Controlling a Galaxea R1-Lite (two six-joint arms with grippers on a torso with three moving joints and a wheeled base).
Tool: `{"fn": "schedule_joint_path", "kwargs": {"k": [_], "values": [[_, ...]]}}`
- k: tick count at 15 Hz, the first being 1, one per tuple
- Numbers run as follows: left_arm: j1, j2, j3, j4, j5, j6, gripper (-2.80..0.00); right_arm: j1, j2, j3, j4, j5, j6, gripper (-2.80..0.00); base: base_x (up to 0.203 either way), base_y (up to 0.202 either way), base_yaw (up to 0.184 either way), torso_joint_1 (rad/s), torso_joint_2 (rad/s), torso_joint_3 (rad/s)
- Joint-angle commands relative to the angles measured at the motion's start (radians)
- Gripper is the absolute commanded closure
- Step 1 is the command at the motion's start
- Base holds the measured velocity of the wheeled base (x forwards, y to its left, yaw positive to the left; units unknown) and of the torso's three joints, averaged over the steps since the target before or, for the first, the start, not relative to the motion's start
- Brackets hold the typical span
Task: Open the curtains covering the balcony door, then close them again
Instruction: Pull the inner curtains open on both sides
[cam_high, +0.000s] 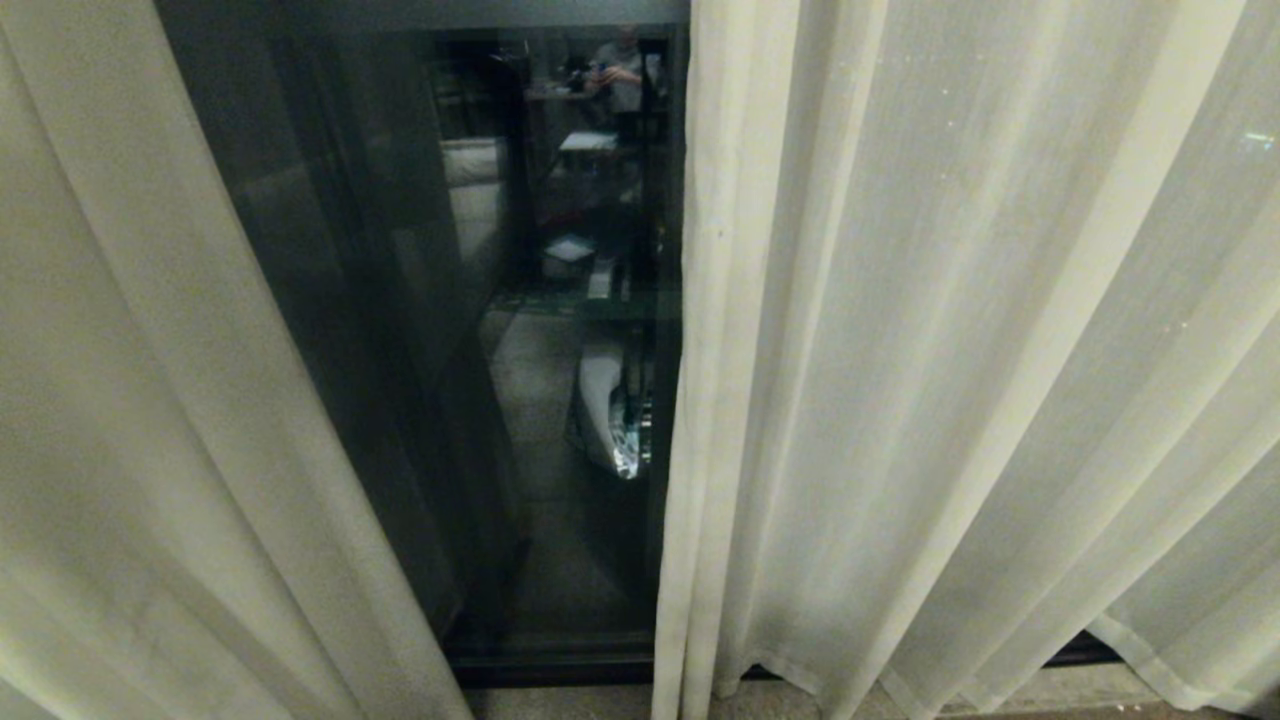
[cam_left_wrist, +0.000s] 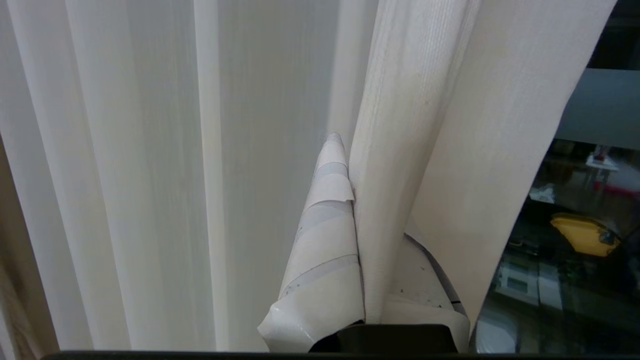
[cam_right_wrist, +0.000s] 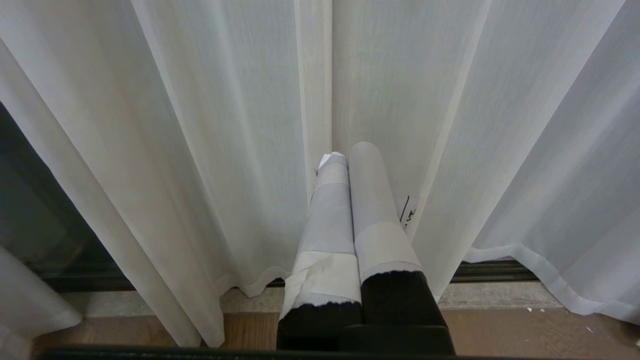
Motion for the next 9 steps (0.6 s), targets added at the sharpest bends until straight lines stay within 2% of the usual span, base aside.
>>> {"fn": "schedule_joint_path", "kwargs": {"k": [1, 9], "values": [[0.0, 0.002, 0.0, -0.004, 0.004, 0.001, 0.0, 0.0, 0.0, 0.0, -0.001, 0.0, 0.0, 0.0, 0.0, 0.0, 0.0, 0.0, 0.0, 0.0], [0.0, 0.019, -0.014, -0.004, 0.0, 0.0, 0.0, 0.0, 0.0, 0.002, -0.001, 0.0, 0.0, 0.0, 0.0, 0.0, 0.0, 0.0, 0.0, 0.0]]}}
